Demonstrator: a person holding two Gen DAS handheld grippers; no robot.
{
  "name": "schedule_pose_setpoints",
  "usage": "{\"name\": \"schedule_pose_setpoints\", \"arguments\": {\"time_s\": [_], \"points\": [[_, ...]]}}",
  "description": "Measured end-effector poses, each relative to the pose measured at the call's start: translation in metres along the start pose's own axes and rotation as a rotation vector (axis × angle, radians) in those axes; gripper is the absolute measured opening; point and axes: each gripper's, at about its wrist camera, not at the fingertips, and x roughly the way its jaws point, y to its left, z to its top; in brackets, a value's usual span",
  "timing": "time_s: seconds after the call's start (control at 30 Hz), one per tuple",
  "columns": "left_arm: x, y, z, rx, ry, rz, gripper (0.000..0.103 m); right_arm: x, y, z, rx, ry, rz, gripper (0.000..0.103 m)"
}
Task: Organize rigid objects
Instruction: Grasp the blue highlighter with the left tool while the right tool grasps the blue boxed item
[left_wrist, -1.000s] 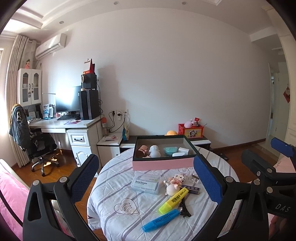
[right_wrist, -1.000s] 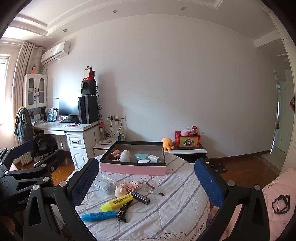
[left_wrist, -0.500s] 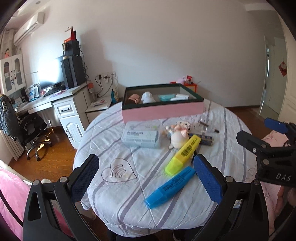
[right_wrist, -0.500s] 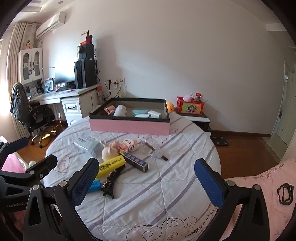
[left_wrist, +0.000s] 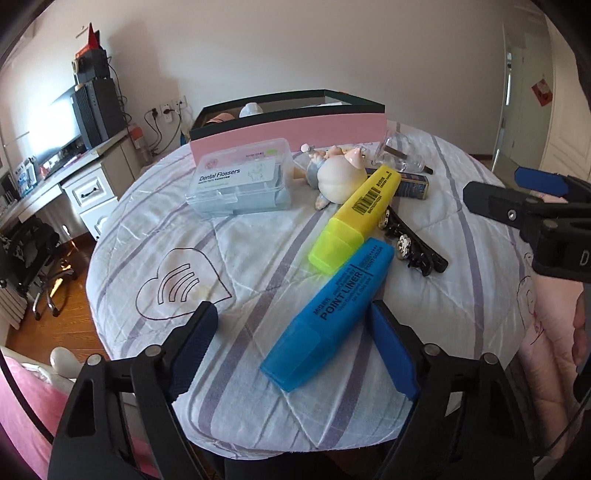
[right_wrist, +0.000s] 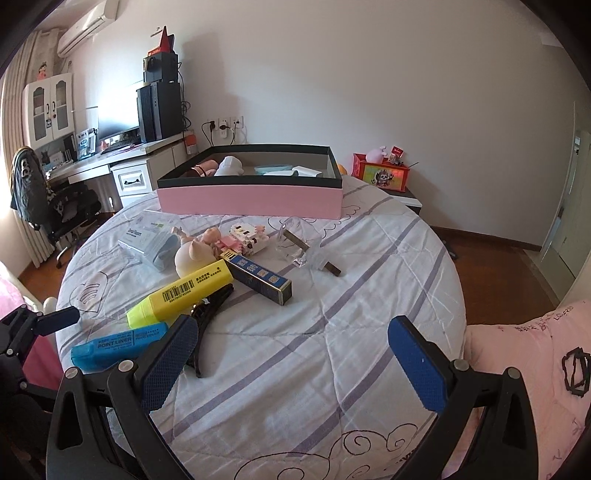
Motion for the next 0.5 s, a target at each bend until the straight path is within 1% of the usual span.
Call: {"name": "schedule_pose_setpoints", "arguments": {"time_s": [0.03,0.07,0.1,0.13,0.17,0.33,0.43,0.5], "points": [[0.001,0.001,0.002,0.001,-0.003,-0.016,0.068,0.002,0.001,0.000,-0.002,0.006,0.001,0.103],[0.001,0.000,0.003,0.001,-0.007,-0.028,0.056,0.005,0.001,0.000,-0.003,0.011,0.004,0.103],[0.001,0.001,0.004,-0.002,-0.012,-0.037,0.052,0.008,0.001,0.000,-0.006,0.018,0.005,0.103],[0.002,0.001,0.005,-0.003,-0.014,-0.043,0.044,0.012,0.002,0.001,-0.009,0.025,0.006,0.103],[0.002,0.001,0.006,-0.003,-0.018,-0.046,0.039,0.014,0.002,0.001,-0.011,0.029,0.007,0.103],[0.001,0.017,0.008,-0.066,-0.029,-0.059,0.029,0.032,0.000,0.008,-0.041,0.054,-0.009,0.103],[0.003,0.027,0.009,-0.117,-0.025,-0.037,0.028,0.045,-0.004,0.014,-0.063,0.077,-0.015,0.103],[0.005,0.031,0.010,-0.142,-0.019,-0.018,0.028,0.056,-0.004,0.019,-0.086,0.099,-0.004,0.103]]}}
